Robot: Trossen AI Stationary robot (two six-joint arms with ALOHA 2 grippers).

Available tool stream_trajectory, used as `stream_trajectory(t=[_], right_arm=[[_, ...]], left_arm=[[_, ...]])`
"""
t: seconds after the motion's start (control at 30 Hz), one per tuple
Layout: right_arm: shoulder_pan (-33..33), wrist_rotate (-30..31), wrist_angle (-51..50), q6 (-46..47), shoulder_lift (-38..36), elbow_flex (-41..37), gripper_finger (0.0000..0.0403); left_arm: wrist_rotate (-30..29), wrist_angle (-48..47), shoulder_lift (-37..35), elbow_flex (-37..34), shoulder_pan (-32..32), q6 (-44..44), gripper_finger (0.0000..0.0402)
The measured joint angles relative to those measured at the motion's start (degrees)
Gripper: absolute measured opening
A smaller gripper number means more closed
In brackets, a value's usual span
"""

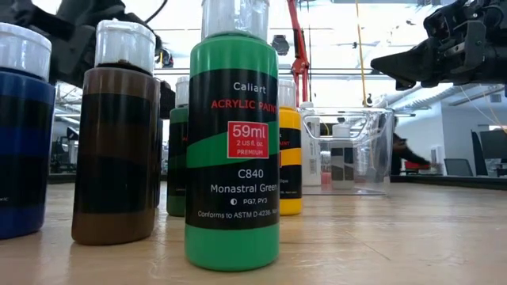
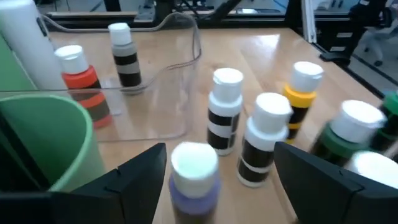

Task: Pick & Place Paint Supplies
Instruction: Put the top blue paint bottle into the transparent bin

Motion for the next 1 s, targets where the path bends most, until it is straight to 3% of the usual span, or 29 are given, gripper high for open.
stream_trajectory(t=[0.3,0.73,0.87,1.0], right_arm=[[0.00,0.00,-0.09,0.94,0.02,-0.02,0.0004],[0.00,0.00,-0.39,1.17,0.02,-0.02,0.0004],[0.00,0.00,-0.39,1.17,0.02,-0.01,0.0004],[0.00,0.00,-0.39,1.17,0.02,-0.02,0.0004]], left_arm=[[2.69,0.05,6.97,1.83,4.15,1.40,0.0301],[6.06,2.72,7.22,1.83,4.38,1.67,0.0297],[7.96,3.41,7.22,1.83,4.34,0.78,0.0256],[7.95,3.29,7.22,1.83,4.33,0.58,0.0183]])
